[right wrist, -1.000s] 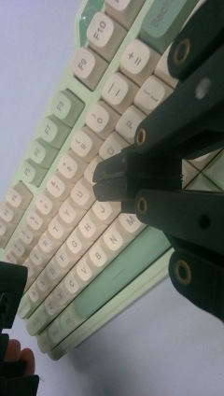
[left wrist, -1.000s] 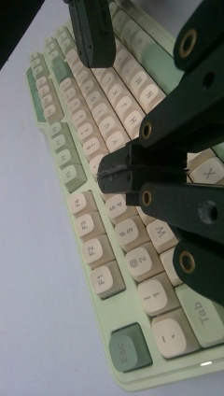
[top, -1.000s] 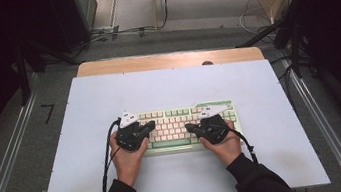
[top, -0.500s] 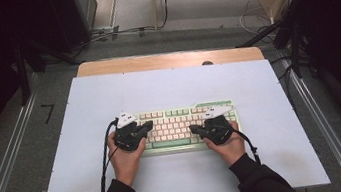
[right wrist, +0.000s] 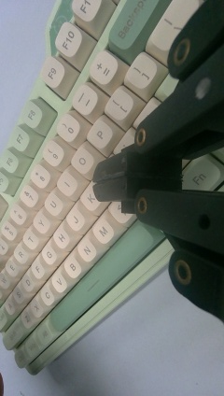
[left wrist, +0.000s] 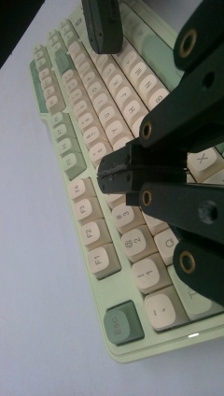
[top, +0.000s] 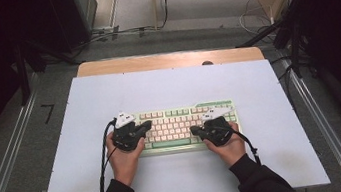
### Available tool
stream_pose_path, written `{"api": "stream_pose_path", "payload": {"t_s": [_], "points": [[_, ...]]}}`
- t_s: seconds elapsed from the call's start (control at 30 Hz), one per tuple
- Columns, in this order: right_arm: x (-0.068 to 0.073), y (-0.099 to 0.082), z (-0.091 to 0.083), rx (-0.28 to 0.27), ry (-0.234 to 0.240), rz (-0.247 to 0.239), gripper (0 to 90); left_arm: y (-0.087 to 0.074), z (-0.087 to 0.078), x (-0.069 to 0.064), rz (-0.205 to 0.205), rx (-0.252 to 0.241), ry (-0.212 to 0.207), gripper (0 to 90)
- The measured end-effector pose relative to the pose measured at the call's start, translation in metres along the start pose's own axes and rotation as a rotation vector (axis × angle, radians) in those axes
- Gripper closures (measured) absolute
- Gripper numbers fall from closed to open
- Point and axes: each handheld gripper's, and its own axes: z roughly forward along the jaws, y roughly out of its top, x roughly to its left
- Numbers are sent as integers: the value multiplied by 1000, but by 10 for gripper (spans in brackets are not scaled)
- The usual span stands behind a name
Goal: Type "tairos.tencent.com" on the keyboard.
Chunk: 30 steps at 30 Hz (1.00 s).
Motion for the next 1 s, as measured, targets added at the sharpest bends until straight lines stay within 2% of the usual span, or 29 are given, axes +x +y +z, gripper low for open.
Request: {"api": "stream_pose_path", "payload": {"t_s": [0.27,0.53,1.0], "points": [[2,-1,3,35,-11,-11,884,-1,0,-1,0,0,-2,900],[3,4,-3,-19,1,0,883,0,0,0,2,0,-1,900],[2,6,-2,-30,8,4,883,-1,-1,0,2,-1,-2,900]]}}
